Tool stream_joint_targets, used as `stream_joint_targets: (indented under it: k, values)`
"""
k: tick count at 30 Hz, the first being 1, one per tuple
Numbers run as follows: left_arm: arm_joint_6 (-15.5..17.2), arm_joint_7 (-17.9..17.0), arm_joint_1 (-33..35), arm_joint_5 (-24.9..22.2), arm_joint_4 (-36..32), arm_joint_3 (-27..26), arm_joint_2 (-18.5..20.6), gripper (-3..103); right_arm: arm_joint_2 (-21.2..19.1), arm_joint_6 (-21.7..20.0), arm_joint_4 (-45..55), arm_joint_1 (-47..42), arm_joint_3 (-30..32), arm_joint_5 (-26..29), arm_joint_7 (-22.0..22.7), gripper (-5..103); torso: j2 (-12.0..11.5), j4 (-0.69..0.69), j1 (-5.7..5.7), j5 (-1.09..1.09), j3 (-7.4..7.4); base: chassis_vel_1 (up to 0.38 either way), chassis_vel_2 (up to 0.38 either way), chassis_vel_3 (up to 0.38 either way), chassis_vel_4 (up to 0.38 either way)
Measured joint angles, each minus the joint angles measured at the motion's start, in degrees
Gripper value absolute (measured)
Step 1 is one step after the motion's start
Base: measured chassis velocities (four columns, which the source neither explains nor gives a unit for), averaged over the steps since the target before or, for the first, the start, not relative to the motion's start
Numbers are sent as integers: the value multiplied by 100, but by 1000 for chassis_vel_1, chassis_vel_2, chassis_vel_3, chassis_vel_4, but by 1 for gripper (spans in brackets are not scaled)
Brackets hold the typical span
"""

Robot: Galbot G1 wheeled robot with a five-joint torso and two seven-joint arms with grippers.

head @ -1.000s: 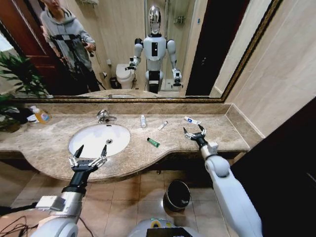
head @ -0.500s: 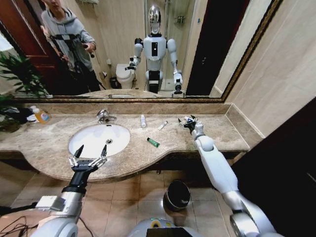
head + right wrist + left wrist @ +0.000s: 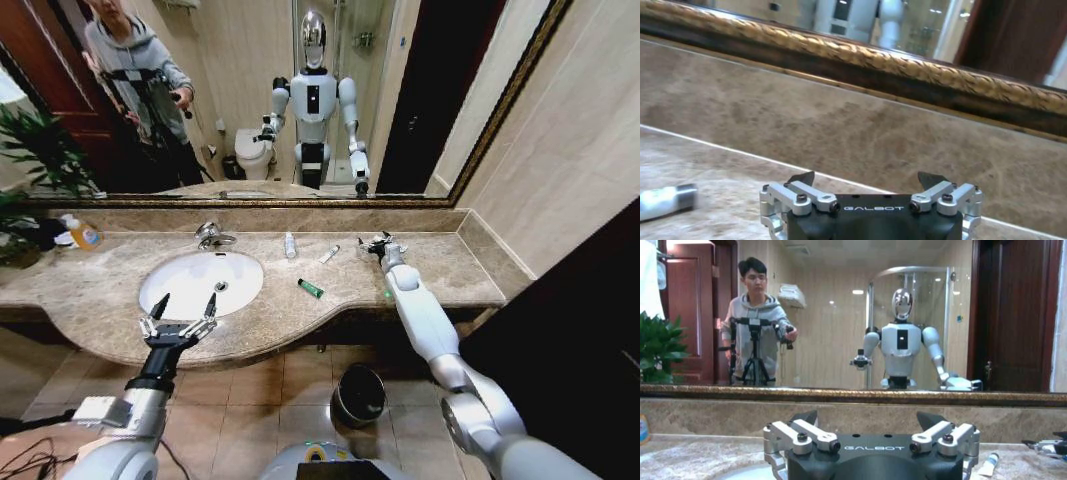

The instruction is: Pick up the trash from the sink and place it in the trash bin.

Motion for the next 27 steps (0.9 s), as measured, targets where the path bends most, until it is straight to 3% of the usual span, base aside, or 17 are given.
stream_joint_targets:
  k: [13, 27]
  values:
    - [0, 0, 0, 0, 0, 0, 0, 100, -182, -43, 74, -384, 531, 128, 160, 100, 1, -2, -1, 1, 0, 0, 0, 0, 0]
    - [0, 0, 0, 0, 0, 0, 0, 100, 111, 92, -196, -141, 402, 200, 120, 100, 1, -2, -1, 0, 0, 0, 0, 0, 0]
